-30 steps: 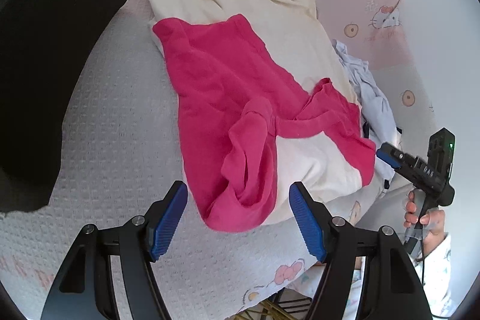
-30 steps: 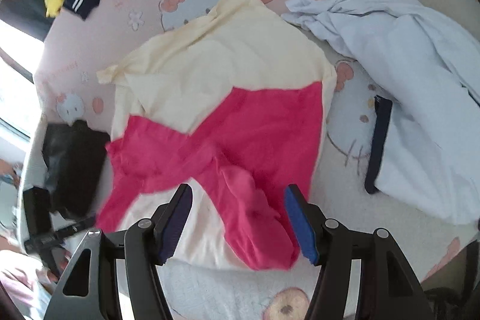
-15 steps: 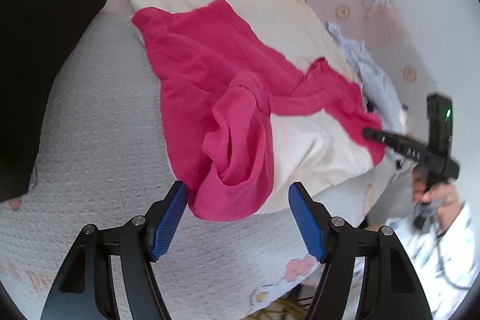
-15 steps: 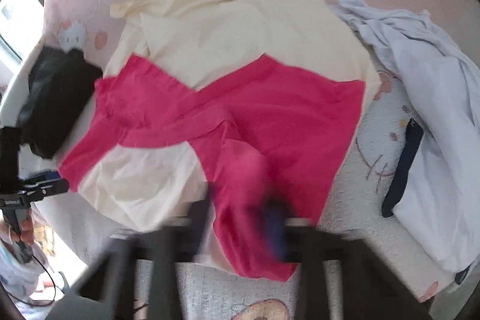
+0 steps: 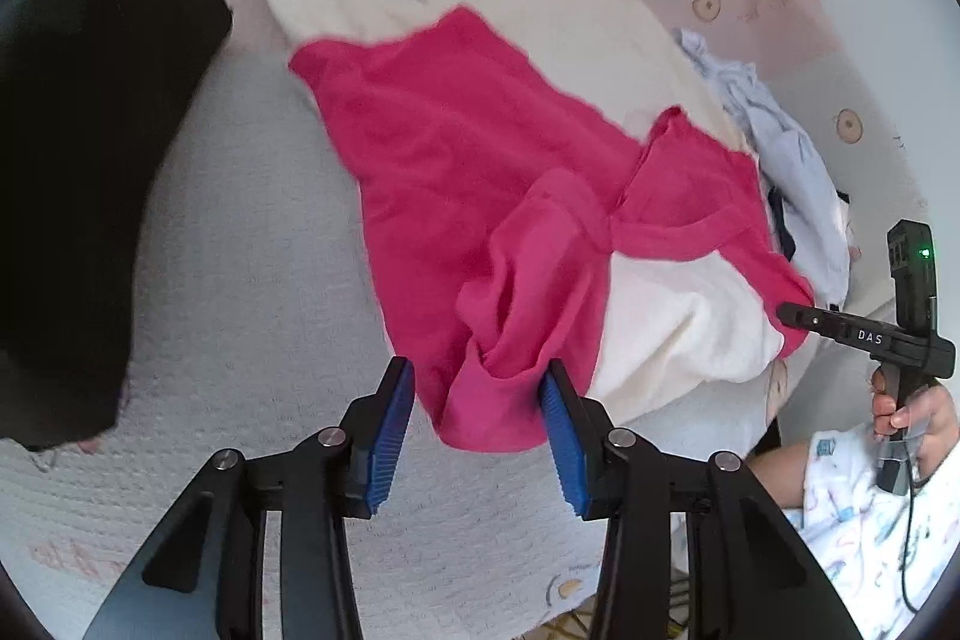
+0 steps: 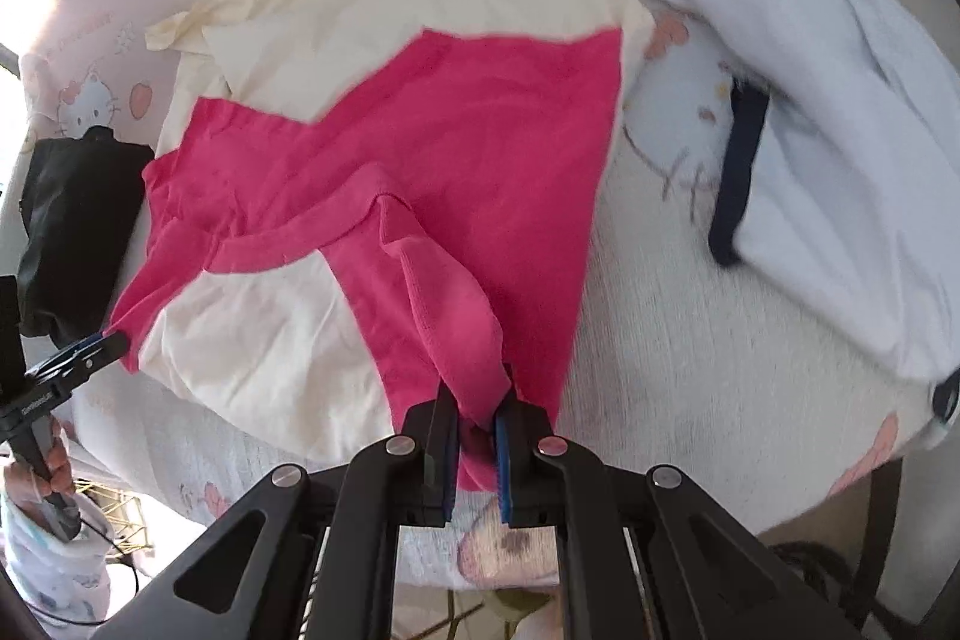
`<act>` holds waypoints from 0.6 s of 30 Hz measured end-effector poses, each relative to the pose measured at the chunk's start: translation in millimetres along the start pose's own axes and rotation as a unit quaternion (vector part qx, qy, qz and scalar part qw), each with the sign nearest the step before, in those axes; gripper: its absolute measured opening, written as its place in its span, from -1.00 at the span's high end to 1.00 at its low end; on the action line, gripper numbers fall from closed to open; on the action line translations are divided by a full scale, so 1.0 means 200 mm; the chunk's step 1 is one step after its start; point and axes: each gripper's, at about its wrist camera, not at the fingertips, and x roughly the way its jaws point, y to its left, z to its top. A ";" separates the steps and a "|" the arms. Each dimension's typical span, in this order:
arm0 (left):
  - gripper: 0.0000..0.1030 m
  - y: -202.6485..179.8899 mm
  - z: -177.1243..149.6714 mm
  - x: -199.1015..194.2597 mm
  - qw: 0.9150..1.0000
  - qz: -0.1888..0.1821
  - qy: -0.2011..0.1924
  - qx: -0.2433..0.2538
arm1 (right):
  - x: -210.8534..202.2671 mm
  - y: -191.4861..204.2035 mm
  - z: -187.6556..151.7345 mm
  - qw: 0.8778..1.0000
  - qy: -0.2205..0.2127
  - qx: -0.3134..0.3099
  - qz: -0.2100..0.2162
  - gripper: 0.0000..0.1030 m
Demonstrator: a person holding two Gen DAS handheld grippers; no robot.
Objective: Fold clothes
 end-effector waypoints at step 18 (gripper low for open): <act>-0.11 -0.11 -0.07 -0.06 1.000 0.001 -0.020 0.019 | -0.16 -0.06 -0.07 0.996 -0.062 0.053 -0.027 -0.24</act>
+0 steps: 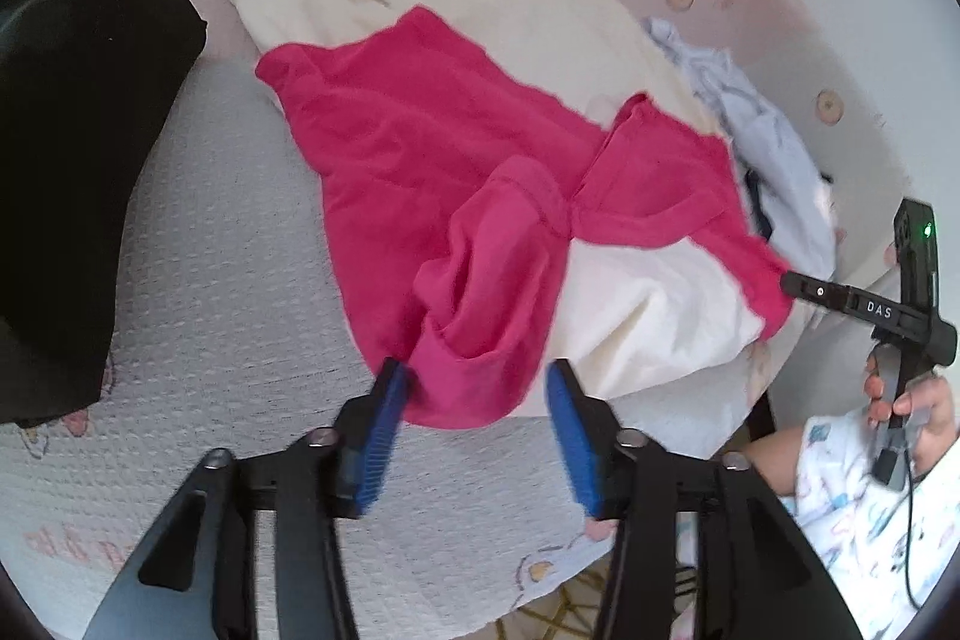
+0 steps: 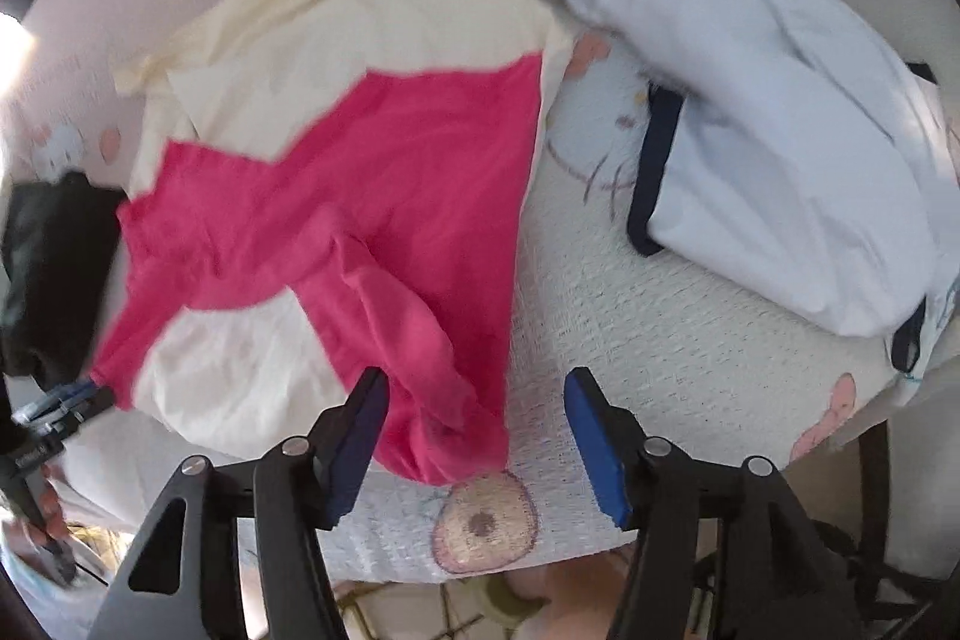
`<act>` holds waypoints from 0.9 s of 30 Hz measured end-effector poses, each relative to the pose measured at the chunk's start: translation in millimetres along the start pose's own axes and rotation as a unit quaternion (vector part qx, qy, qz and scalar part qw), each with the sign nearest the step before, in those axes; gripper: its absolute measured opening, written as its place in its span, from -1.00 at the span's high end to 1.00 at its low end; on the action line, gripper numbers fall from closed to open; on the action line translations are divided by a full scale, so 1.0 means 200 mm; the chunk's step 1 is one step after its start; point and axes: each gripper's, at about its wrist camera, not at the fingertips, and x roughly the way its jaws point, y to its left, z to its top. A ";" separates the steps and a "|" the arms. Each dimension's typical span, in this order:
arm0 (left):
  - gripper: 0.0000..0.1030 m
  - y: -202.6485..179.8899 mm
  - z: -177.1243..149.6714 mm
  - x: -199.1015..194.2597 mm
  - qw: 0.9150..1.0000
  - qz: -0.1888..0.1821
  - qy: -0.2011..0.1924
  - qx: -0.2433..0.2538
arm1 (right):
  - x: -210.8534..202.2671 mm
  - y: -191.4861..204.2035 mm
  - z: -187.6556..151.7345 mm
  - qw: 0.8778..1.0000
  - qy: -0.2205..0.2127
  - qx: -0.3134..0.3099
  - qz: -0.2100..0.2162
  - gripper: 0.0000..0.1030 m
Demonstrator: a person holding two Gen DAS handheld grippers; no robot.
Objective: Fold clothes
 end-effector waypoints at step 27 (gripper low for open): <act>-0.27 -0.46 -0.34 0.02 0.853 0.221 -0.052 0.470 | 0.06 -0.11 -0.30 0.945 0.010 0.272 0.180 -0.48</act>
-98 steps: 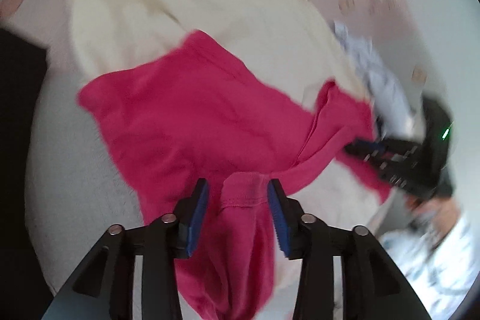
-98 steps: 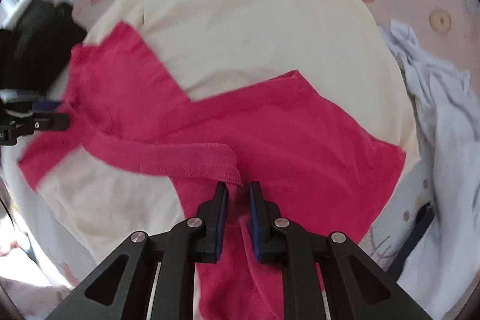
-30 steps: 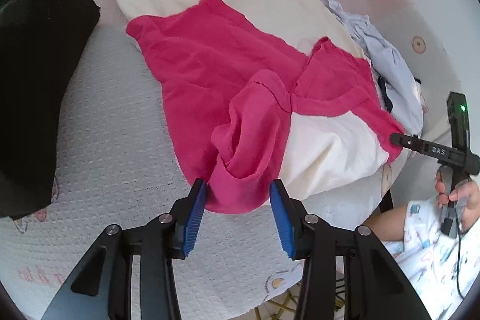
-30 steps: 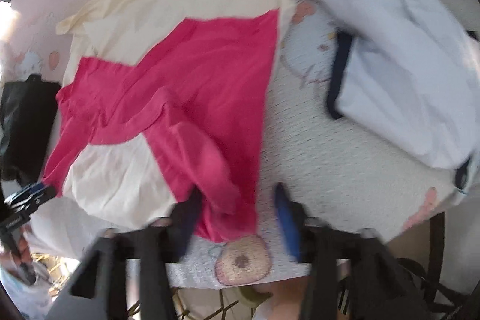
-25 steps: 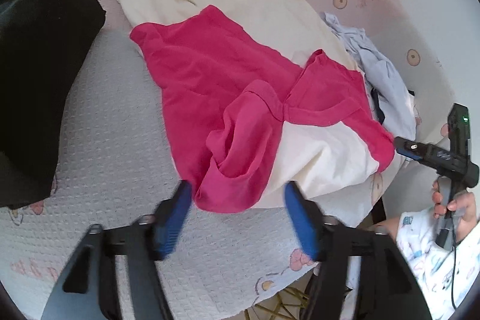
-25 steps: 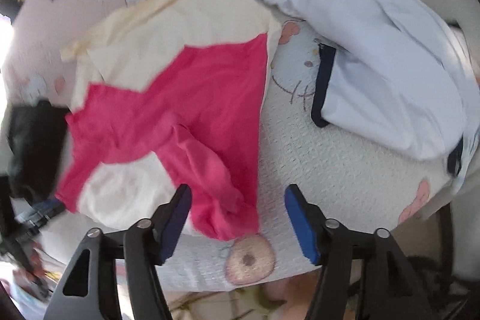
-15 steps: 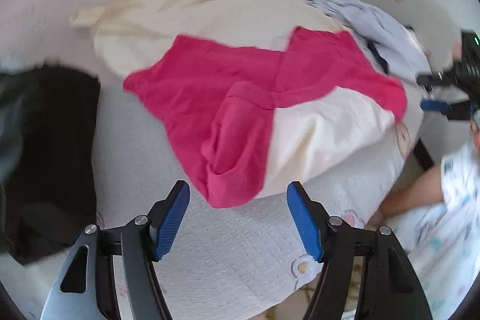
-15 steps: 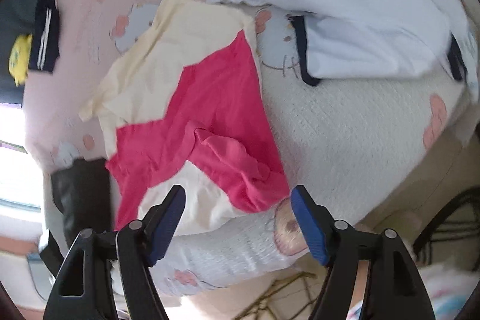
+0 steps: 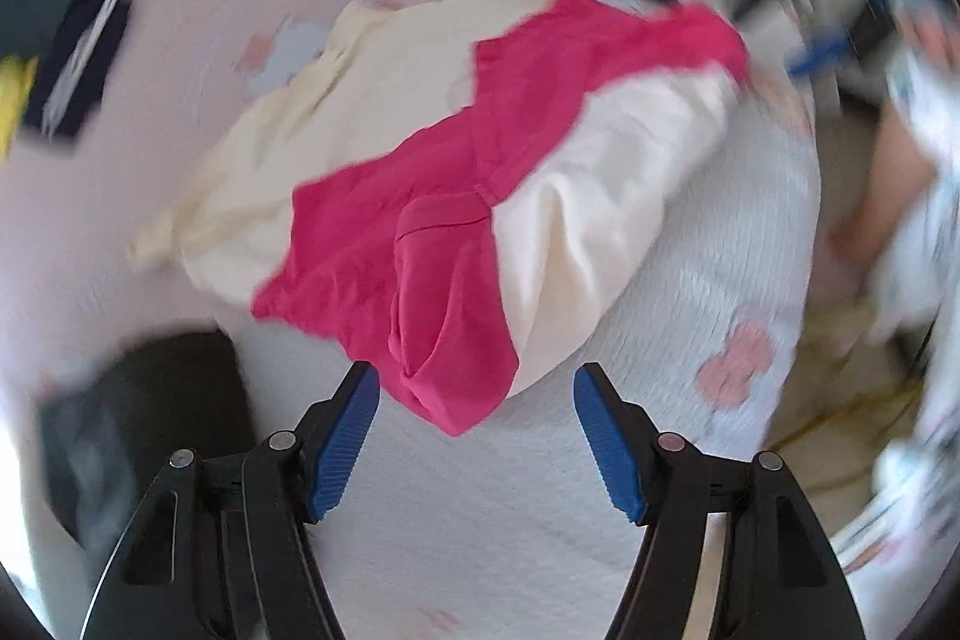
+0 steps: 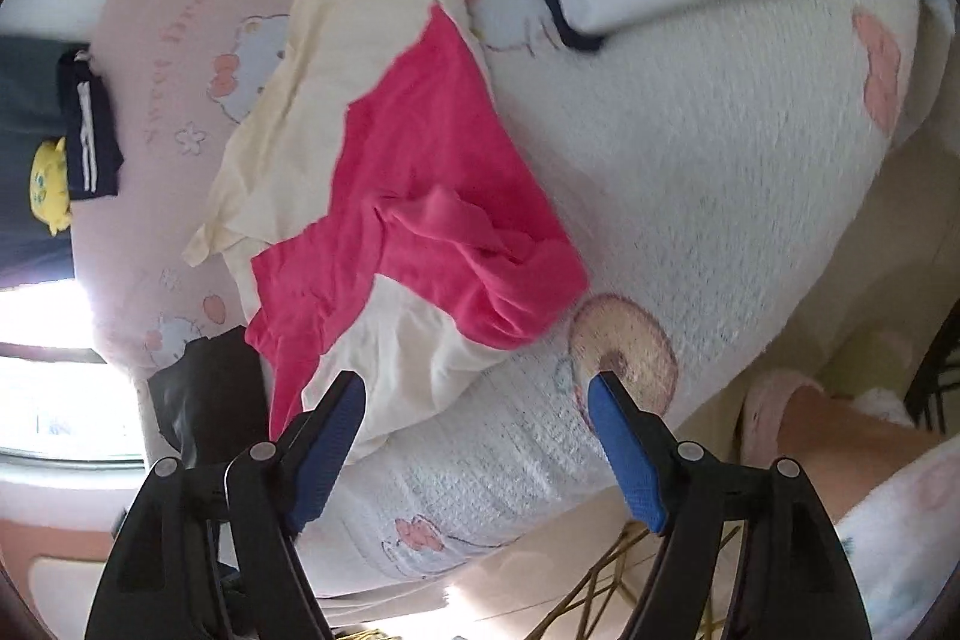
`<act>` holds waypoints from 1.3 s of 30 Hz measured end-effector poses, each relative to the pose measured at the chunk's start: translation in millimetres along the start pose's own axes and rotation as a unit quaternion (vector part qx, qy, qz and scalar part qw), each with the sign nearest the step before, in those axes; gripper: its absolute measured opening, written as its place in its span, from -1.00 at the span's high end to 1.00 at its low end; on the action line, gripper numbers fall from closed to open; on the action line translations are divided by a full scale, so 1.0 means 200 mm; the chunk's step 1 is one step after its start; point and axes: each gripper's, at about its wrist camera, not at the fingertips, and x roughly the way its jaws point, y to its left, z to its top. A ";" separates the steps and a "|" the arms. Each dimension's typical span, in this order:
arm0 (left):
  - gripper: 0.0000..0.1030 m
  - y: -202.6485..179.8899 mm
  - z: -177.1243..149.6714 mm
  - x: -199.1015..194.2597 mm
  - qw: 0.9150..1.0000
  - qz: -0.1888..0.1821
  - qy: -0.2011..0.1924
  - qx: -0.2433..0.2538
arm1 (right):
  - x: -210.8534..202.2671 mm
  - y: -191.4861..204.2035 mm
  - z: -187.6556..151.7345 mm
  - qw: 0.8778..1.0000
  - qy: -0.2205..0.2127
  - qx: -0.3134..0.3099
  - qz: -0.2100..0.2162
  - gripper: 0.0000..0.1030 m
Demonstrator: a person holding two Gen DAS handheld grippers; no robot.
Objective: Fold clothes
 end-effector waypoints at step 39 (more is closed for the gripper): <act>-0.71 -0.28 -0.08 0.34 0.914 0.188 -0.057 0.356 | 0.24 0.09 0.03 0.998 -0.050 -0.037 -0.026 -0.15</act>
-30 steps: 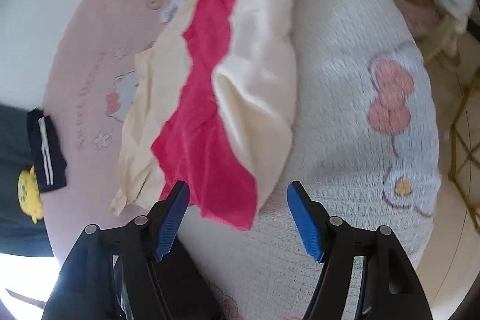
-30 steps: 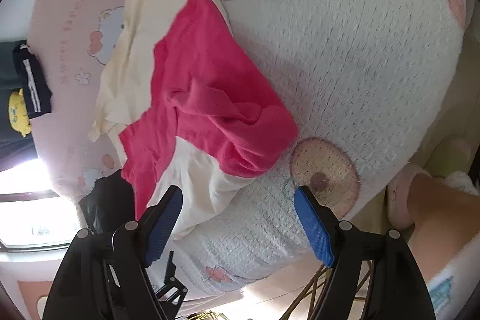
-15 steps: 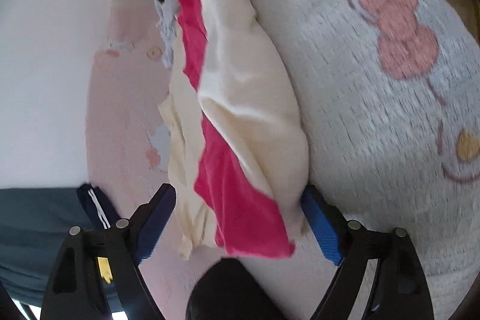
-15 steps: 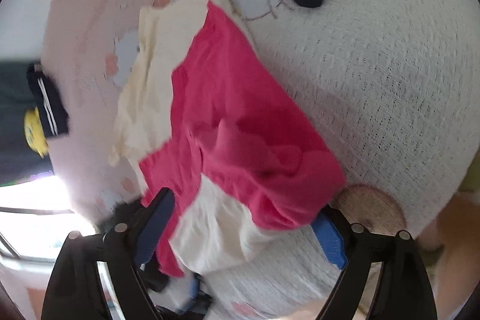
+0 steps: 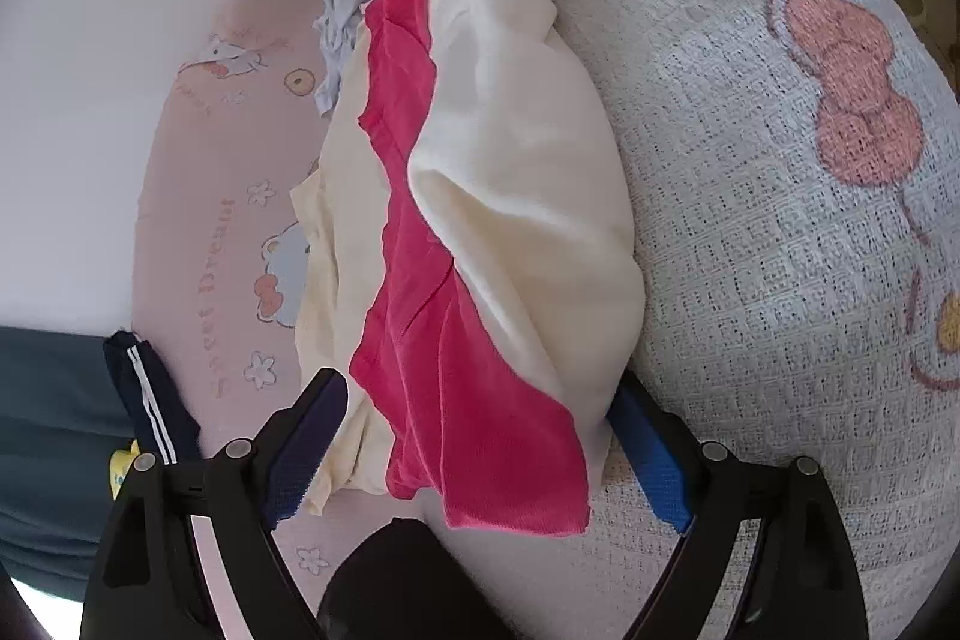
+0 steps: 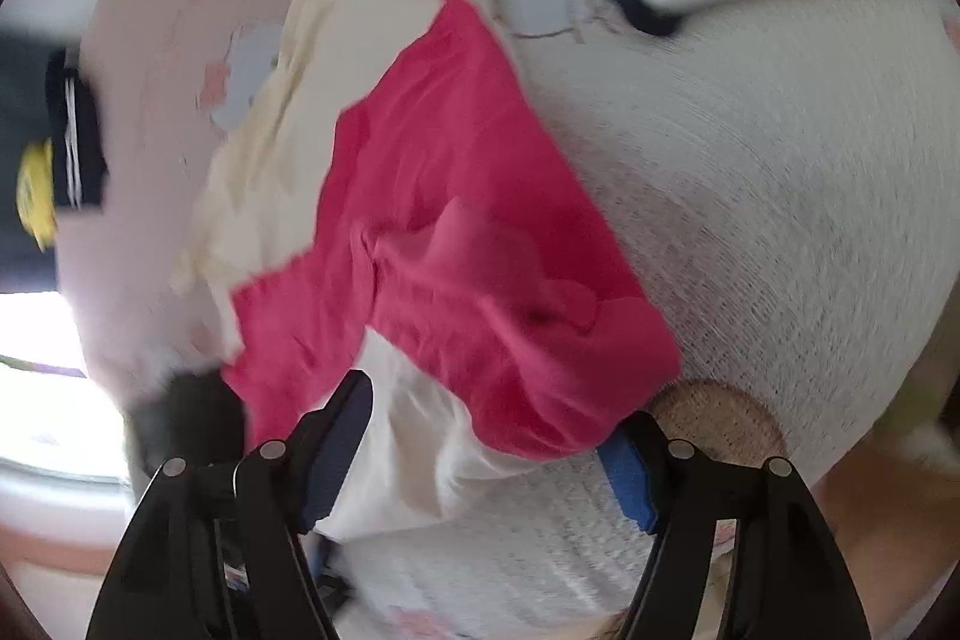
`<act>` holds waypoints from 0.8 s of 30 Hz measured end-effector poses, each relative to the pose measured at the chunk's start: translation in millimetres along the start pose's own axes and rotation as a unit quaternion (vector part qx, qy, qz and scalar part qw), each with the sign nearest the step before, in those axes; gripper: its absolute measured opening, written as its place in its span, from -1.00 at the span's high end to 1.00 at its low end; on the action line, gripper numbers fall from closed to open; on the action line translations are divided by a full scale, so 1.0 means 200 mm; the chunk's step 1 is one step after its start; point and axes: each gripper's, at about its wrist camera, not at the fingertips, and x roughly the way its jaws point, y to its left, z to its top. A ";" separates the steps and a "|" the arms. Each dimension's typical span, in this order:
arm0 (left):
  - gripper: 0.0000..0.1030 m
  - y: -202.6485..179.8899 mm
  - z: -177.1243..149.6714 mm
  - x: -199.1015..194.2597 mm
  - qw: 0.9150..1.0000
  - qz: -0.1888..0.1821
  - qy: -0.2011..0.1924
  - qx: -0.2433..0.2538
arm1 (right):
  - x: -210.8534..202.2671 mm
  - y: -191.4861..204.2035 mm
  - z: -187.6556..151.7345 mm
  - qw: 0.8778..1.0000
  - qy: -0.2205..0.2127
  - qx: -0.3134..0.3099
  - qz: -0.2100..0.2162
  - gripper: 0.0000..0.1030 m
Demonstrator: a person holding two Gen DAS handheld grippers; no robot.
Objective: Fold clothes
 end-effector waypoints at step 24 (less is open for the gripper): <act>0.80 0.12 0.05 0.07 0.974 -0.156 0.023 -0.165 | -0.03 -0.21 0.05 0.994 0.020 0.091 0.061 0.15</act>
